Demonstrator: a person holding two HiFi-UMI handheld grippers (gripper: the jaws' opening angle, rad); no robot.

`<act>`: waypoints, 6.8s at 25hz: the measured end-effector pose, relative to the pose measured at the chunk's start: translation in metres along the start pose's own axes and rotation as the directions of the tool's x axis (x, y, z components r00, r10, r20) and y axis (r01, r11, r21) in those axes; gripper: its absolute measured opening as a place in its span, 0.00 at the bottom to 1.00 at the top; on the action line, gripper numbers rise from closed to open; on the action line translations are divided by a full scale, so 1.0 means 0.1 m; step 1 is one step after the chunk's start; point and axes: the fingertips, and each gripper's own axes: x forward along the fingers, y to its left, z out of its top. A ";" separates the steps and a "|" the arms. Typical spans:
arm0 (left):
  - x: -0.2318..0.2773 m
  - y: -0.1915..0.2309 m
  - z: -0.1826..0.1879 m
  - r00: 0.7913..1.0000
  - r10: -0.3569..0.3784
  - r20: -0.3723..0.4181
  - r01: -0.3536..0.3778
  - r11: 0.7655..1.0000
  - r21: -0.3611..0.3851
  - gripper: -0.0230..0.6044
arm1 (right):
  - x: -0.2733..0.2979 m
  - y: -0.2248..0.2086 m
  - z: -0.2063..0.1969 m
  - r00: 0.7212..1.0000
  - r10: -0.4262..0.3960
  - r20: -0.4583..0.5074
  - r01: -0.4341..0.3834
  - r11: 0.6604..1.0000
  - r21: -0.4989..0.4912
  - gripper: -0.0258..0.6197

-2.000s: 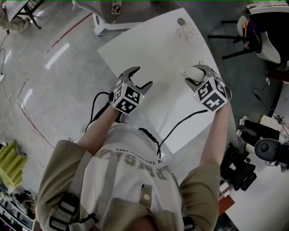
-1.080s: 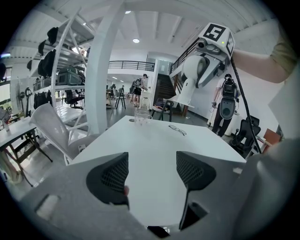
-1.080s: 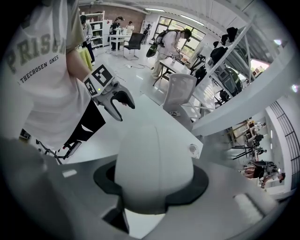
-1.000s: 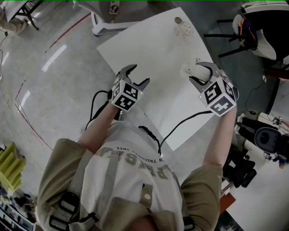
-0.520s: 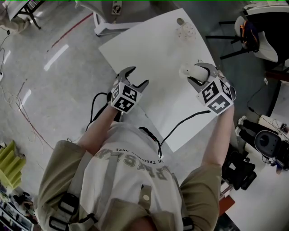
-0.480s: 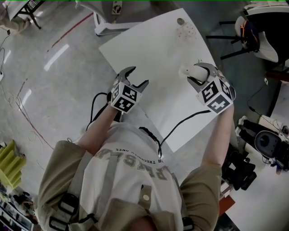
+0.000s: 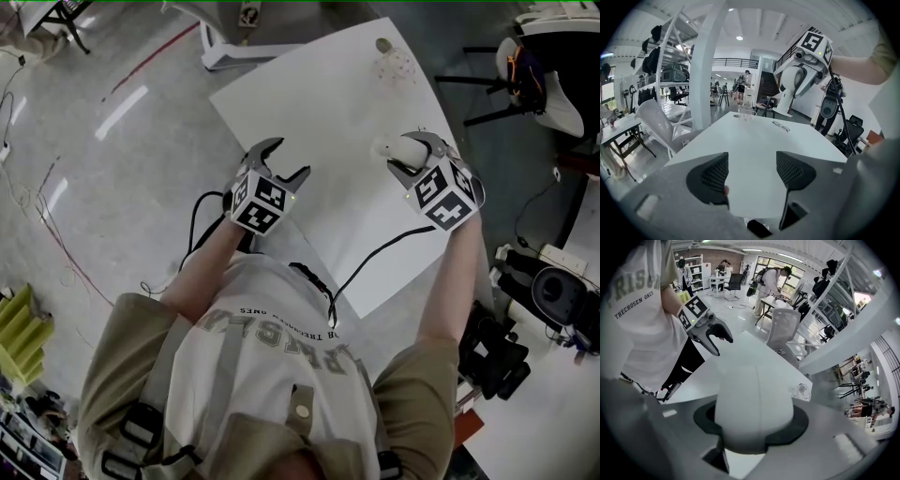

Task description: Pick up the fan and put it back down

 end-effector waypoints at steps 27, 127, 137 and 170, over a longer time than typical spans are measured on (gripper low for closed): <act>0.01 0.12 -0.08 1.000 0.013 -0.017 -0.014 0.999 -0.029 0.57 | 0.74 -0.01 -0.02 0.995 0.099 -0.012 -0.099 0.995 0.024 0.37; -0.24 0.44 0.16 0.993 0.107 0.040 -0.105 0.993 -0.046 0.57 | 0.48 -0.01 -0.03 0.949 -0.228 0.217 0.168 0.950 0.263 0.57; -0.70 0.35 0.58 0.975 0.131 0.180 -0.130 0.991 -0.020 0.57 | -0.54 0.25 -0.19 0.669 -0.659 0.344 0.345 0.685 0.641 0.57; -1.86 -0.48 0.63 0.881 0.140 0.452 -0.190 0.980 0.066 0.06 | -1.33 2.01 -0.55 0.321 -0.947 0.001 0.352 0.120 0.928 0.04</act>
